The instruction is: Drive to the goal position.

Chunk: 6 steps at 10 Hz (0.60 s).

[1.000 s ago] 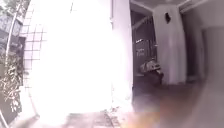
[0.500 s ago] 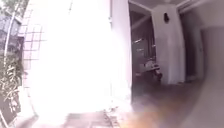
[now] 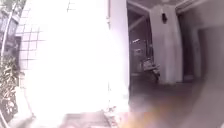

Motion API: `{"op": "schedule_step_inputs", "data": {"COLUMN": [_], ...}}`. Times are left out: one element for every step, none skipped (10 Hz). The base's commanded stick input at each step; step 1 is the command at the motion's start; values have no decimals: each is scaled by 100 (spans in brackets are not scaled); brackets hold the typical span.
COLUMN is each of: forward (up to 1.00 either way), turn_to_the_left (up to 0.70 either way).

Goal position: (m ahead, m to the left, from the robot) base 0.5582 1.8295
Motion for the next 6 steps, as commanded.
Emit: {"op": "schedule_step_inputs", "data": {"forward": [0, 0, 0, 0, 0, 0], "turn_to_the_left": [-31, -45, -45, -45, -45, -45]}}
